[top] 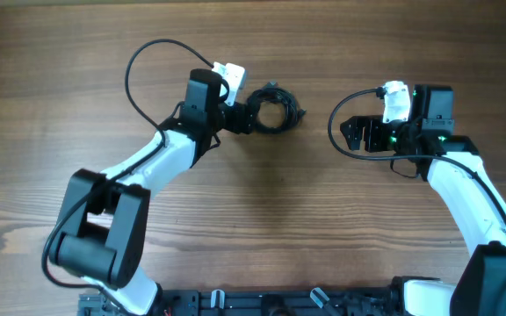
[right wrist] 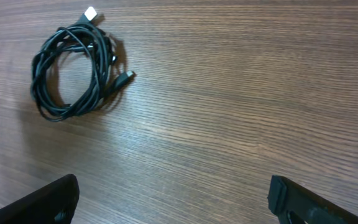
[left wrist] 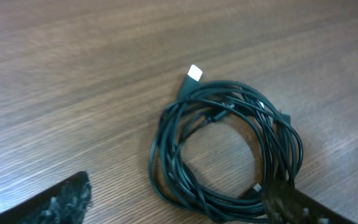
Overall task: Untangle cables
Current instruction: 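Lower the left gripper onto the cable coil and close on it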
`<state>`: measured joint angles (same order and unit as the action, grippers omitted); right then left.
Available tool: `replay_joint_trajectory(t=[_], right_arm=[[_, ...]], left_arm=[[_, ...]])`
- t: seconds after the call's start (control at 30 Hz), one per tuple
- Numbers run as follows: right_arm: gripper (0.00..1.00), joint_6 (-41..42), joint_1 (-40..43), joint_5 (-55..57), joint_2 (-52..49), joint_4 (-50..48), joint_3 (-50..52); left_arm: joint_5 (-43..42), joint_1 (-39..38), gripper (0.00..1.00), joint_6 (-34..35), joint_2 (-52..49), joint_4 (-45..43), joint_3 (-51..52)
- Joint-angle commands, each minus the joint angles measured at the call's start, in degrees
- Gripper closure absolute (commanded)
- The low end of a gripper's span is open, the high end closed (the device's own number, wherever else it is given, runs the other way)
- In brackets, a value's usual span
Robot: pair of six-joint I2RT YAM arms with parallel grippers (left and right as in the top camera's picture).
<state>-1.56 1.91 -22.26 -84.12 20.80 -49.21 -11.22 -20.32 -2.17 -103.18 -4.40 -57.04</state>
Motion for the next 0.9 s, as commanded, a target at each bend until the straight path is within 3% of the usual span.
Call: replay_joint_trajectory(t=[0.0,0.17,0.53,0.87], right_arm=[[0.0,1.27,-0.09,-3.78,-0.76,0.04,-0.35],[0.0,1.79,-0.09,-6.19,-0.74,0.11,-0.35],[0.0,3.23,-0.09,-11.34,-0.74,0.7,-0.39],[0.0,3.72,-0.09,-13.88,-0.74,0.74,-0.39]], left_arm=[[-3.58,-0.26,0.14,-2.12,-3.45,-1.29,0.13],[-4.46,-0.04,0.2,-3.67,-6.16,-4.98,0.13],[-5.29,-0.04,0.21,-7.21,-10.95,-9.05,0.13],[-7.45,-0.04,0.32,-8.13,-13.22,-11.72,-0.33]])
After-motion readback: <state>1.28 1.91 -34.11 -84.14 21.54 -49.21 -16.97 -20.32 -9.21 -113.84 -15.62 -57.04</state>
